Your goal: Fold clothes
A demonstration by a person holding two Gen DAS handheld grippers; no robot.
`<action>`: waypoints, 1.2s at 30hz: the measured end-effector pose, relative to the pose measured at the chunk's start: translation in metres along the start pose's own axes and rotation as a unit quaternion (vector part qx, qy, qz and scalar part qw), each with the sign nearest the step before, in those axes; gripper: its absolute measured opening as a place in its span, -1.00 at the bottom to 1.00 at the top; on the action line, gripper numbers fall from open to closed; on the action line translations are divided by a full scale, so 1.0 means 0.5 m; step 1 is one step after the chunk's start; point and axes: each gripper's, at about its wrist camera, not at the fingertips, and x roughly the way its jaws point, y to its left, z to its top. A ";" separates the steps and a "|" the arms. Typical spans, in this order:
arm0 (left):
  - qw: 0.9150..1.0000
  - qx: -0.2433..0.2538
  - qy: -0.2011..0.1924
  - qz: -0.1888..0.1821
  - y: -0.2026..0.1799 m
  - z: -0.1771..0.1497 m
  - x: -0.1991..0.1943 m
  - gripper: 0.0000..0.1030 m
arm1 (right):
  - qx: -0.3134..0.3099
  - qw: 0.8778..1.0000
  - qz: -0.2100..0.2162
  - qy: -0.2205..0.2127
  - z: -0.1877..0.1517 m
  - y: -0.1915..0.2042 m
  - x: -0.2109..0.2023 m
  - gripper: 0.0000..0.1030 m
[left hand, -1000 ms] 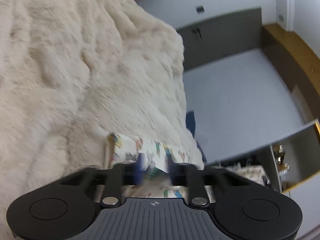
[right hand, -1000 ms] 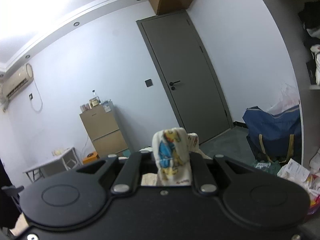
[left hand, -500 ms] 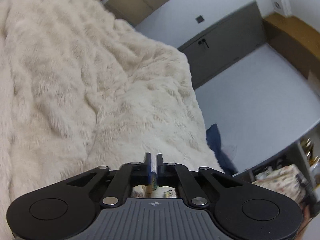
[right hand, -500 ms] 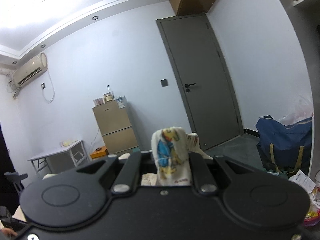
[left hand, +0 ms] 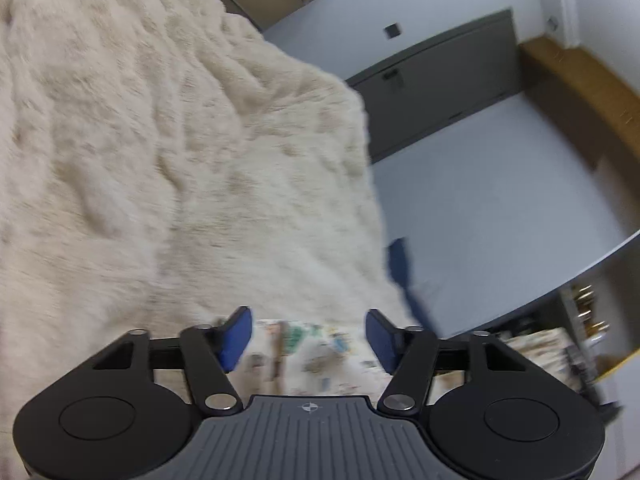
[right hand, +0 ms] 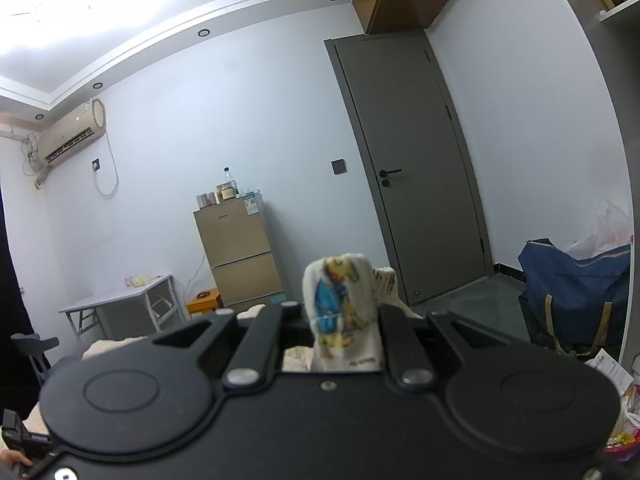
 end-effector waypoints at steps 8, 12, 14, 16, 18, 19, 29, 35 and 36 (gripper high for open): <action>0.998 0.031 -0.063 -0.003 -0.067 0.032 -0.024 -0.85 | -0.012 1.000 0.000 0.005 -0.004 0.022 0.006 -0.83; 0.995 0.042 -0.069 0.055 -0.100 0.044 0.004 -0.78 | -0.006 1.000 0.005 -0.005 0.008 0.032 -0.002 -0.83; 0.991 0.049 -0.028 0.117 -0.097 0.037 0.040 -0.53 | -0.006 1.000 0.010 -0.006 0.010 0.037 -0.005 -0.83; 0.988 0.049 -0.023 0.144 -0.086 0.026 0.029 -0.06 | -0.013 1.000 0.012 -0.009 0.013 0.042 -0.009 -0.83; 0.991 0.055 -0.008 0.120 -0.070 0.006 -0.014 0.02 | -0.016 1.000 0.014 -0.012 0.017 0.040 -0.013 -0.83; 0.994 0.058 -0.001 0.096 -0.062 -0.005 -0.040 0.12 | -0.015 1.000 0.014 -0.013 0.020 0.039 -0.013 -0.83; 0.986 0.149 0.034 -0.065 0.027 -0.210 -0.228 0.47 | -0.004 1.000 0.014 -0.009 0.026 0.026 -0.009 -0.83; 0.984 0.149 0.021 -0.095 0.029 -0.241 -0.181 -0.56 | -0.018 1.000 0.022 -0.008 0.026 0.048 -0.009 -0.83; 0.982 0.151 0.025 -0.115 0.026 -0.245 -0.182 -0.91 | -0.019 1.000 0.022 -0.008 0.027 0.049 -0.009 -0.83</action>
